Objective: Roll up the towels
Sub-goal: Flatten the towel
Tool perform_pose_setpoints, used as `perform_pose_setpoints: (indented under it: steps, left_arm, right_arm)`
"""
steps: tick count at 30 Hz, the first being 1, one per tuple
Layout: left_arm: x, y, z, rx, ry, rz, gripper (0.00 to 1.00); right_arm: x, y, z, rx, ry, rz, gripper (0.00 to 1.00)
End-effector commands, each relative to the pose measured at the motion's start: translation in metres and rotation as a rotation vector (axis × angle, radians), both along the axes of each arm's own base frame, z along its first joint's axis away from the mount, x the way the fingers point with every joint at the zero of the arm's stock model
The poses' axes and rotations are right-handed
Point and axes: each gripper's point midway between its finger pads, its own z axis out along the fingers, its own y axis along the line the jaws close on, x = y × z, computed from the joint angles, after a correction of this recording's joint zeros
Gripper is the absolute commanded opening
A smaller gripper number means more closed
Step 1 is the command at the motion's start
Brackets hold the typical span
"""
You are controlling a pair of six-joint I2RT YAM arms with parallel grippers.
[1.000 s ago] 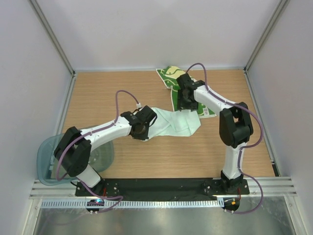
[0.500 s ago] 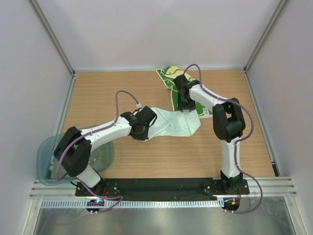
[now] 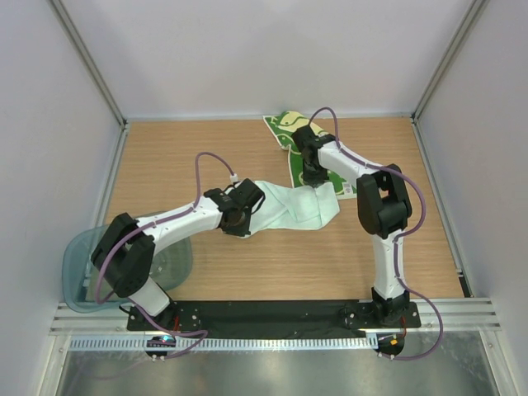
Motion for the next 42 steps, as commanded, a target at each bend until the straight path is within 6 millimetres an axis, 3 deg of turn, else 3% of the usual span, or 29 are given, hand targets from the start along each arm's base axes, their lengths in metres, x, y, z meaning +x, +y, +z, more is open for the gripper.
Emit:
perform_pose_setpoints:
  steps: [1,3,9,13,16,17,19,20,21,24,25,26,28,29,30,32,33,35,36,38,39,40,41,42]
  left_arm:
    - [0.008,-0.001,0.002,0.007,-0.034,-0.004,0.0]
    - [0.009,-0.001,0.001,0.008,-0.035,-0.004,0.0]
    - [0.01,-0.002,0.006,0.004,-0.043,-0.006,0.0]
    - [0.013,0.0,0.02,0.0,-0.068,-0.007,0.0]
    - [0.016,0.001,0.038,-0.017,-0.094,-0.003,0.0]
    - [0.017,0.001,0.044,-0.022,-0.102,0.0,0.0]
    - [0.019,0.0,0.061,-0.038,-0.128,-0.001,0.0]
    - [0.02,0.002,0.067,-0.039,-0.136,0.001,0.0]
    - [0.018,0.005,0.074,-0.036,-0.141,0.002,0.0]
    - [0.026,0.004,0.105,-0.059,-0.195,0.004,0.0]
    - [0.025,0.008,0.113,-0.052,-0.203,0.006,0.0]
    - [0.031,0.004,0.131,-0.077,-0.236,0.008,0.0]
    - [0.036,0.009,0.145,-0.073,-0.244,0.003,0.0]
    - [0.044,0.007,0.169,-0.102,-0.282,0.008,0.0]
    - [0.048,0.008,0.178,-0.099,-0.296,0.003,0.0]
    - [0.059,0.015,0.194,-0.091,-0.31,0.018,0.0]
    - [0.068,0.013,0.22,-0.123,-0.361,0.025,0.0]
    - [0.082,0.022,0.229,-0.095,-0.367,0.03,0.0]
    - [0.091,0.023,0.251,-0.122,-0.413,0.042,0.0]
    - [0.107,0.033,0.259,-0.118,-0.417,0.063,0.0]
    - [0.116,0.028,0.252,-0.13,-0.384,0.051,0.0]
    - [0.124,0.026,0.265,-0.163,-0.409,0.052,0.0]
    - [0.134,0.032,0.266,-0.169,-0.408,0.061,0.0]
    - [0.144,0.027,0.257,-0.173,-0.38,0.053,0.0]
  right_arm:
    - [0.01,0.0,0.019,-0.015,-0.053,0.006,0.06]
    - [0.008,-0.001,0.018,-0.016,-0.05,0.009,0.01]
    - [0.002,-0.011,0.025,-0.018,-0.063,-0.006,0.01]
    - [-0.003,-0.024,0.066,0.02,-0.145,-0.031,0.01]
    - [-0.014,-0.035,0.085,0.048,-0.168,-0.049,0.01]
    - [-0.019,-0.037,0.102,0.083,-0.199,-0.053,0.01]
    - [-0.032,-0.048,0.11,0.092,-0.198,-0.071,0.01]
    - [-0.039,-0.053,0.132,0.119,-0.246,-0.079,0.01]
    - [-0.046,-0.063,0.133,0.13,-0.243,-0.106,0.01]
    - [-0.061,-0.076,0.163,0.242,-0.316,-0.14,0.01]
    - [-0.062,-0.091,0.169,0.257,-0.327,-0.178,0.01]
    - [-0.063,-0.097,0.175,0.267,-0.339,-0.187,0.01]
    - [-0.063,-0.106,0.193,0.273,-0.359,-0.193,0.01]
    - [-0.062,-0.107,0.197,0.281,-0.357,-0.189,0.01]
    - [-0.057,-0.108,0.211,0.3,-0.382,-0.185,0.01]
    - [-0.05,-0.108,0.212,0.356,-0.359,-0.192,0.01]
    - [-0.043,-0.108,0.223,0.375,-0.381,-0.19,0.01]
    - [-0.033,-0.109,0.217,0.411,-0.344,-0.201,0.01]
    - [-0.025,-0.111,0.225,0.425,-0.361,-0.205,0.01]
    - [-0.011,-0.112,0.22,0.463,-0.337,-0.219,0.01]
    - [-0.002,-0.11,0.233,0.478,-0.365,-0.208,0.01]
    - [0.002,-0.108,0.236,0.491,-0.365,-0.203,0.01]
    - [0.012,-0.105,0.229,0.505,-0.338,-0.203,0.01]
    - [0.018,-0.103,0.244,0.515,-0.361,-0.19,0.01]
